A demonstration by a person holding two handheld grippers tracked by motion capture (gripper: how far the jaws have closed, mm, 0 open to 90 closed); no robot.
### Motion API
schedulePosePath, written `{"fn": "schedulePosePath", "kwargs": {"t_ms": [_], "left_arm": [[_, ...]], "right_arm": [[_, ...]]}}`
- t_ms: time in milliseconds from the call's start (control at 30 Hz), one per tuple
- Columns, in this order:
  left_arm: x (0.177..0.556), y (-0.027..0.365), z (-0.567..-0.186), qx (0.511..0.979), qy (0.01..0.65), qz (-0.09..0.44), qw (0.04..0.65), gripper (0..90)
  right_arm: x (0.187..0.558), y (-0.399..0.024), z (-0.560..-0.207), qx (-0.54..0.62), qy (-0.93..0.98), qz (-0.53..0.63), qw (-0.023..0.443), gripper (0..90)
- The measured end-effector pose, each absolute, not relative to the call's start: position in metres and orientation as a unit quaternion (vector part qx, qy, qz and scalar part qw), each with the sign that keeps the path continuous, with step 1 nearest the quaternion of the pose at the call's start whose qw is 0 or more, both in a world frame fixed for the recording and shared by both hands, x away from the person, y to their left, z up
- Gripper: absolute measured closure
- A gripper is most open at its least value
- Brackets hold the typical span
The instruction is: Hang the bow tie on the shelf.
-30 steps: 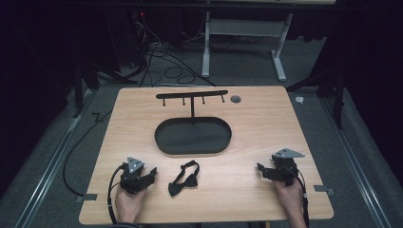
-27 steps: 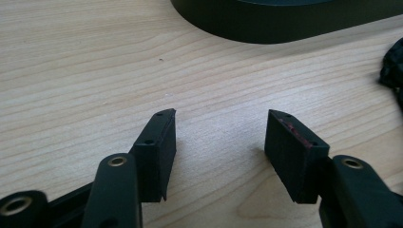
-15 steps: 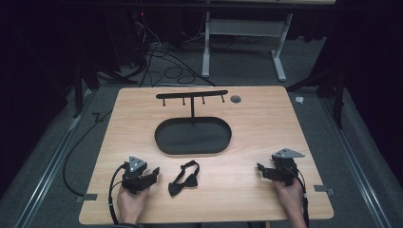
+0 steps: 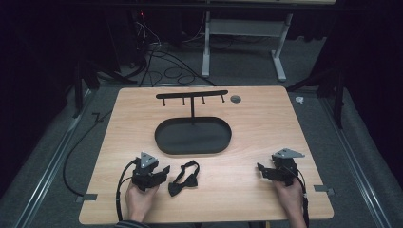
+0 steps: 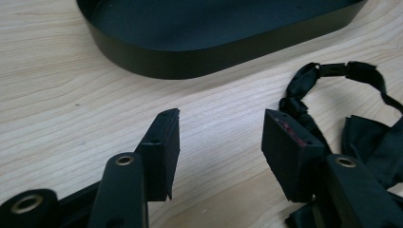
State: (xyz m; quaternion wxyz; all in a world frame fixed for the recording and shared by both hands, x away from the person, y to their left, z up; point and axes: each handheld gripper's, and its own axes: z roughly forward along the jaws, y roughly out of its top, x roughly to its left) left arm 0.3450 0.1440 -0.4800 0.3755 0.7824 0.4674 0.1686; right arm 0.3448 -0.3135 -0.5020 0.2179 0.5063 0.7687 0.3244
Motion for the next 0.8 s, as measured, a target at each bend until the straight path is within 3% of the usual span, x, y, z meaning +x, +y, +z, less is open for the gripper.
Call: {"fn": "schedulePosePath", "kwargs": {"t_ms": [800], "left_arm": [[0.366,0.097,-0.480,0.815,0.426,0.130,0.370,54.2]], "right_arm": [[0.345,-0.314,-0.502,0.507,0.769,0.324,0.218,27.9]]}}
